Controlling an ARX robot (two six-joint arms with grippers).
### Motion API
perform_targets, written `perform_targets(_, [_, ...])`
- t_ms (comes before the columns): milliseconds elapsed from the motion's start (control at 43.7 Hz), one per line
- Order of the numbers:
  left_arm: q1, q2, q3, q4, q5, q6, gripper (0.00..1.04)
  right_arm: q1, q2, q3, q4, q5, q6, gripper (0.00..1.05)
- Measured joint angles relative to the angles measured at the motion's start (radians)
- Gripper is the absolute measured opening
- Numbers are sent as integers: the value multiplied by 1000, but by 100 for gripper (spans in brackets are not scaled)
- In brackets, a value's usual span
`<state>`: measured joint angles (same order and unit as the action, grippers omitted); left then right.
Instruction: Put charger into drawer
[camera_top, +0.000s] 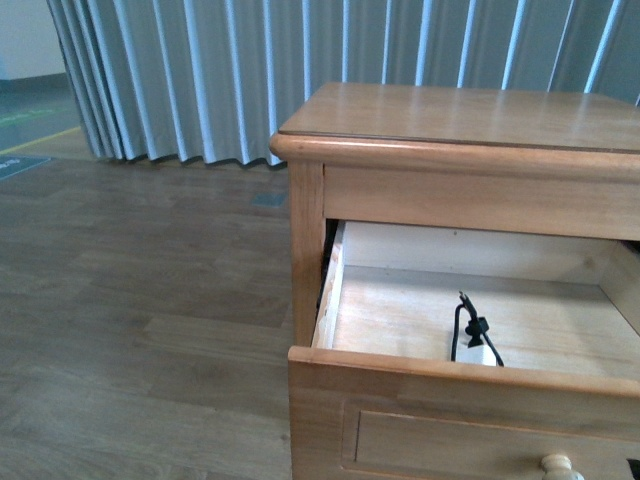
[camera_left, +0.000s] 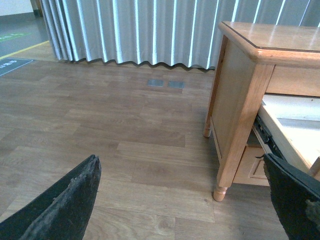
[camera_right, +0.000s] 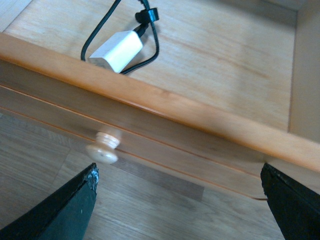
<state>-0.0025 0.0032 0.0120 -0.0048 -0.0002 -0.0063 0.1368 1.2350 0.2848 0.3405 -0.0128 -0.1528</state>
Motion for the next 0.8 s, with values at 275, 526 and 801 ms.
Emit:
perform_targets(275, [0,0,0,0,0,0,99,48,375,204,223,4,43,96])
perform_targets(526, [0,0,0,0,0,0,99,58,632,434,325,-6,116,96])
perform_targets(801, [0,0,0,0,0,0,99,76,776,611,359,34,138,96])
